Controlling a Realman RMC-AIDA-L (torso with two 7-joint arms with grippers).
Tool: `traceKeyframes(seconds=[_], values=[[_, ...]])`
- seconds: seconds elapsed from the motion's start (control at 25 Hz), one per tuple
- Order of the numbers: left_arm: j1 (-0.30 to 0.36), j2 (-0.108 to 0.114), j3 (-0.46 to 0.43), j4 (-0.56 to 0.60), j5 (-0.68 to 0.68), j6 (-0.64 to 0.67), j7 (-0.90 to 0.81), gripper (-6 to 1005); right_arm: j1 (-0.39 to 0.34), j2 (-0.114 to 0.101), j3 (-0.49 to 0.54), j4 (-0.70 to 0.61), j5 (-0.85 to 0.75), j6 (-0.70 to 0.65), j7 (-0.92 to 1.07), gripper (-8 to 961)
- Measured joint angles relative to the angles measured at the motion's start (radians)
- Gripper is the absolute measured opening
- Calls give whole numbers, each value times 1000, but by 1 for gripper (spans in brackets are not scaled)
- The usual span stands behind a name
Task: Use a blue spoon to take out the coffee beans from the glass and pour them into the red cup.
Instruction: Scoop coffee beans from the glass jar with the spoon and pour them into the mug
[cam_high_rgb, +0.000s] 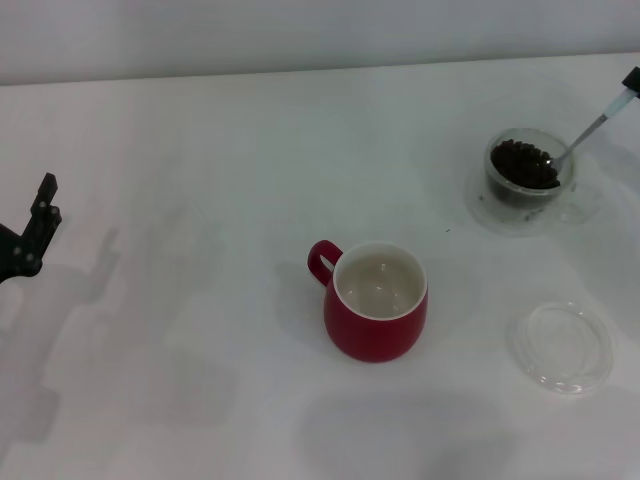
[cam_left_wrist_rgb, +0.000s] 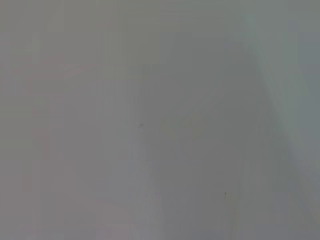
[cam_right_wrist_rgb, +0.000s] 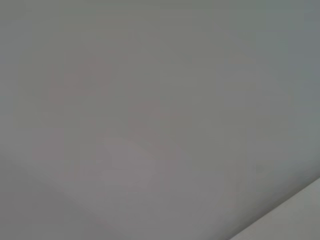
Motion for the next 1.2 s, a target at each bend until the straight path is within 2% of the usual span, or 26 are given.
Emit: traceKeyframes(seconds=[0.64, 1.2], values=[[2, -2, 2, 4, 0, 2, 0, 647, -11, 1, 13, 14, 33, 22, 55, 148], [3, -2, 2, 0, 0, 3, 0, 647, -15, -11, 14, 104, 117, 28, 92, 148]])
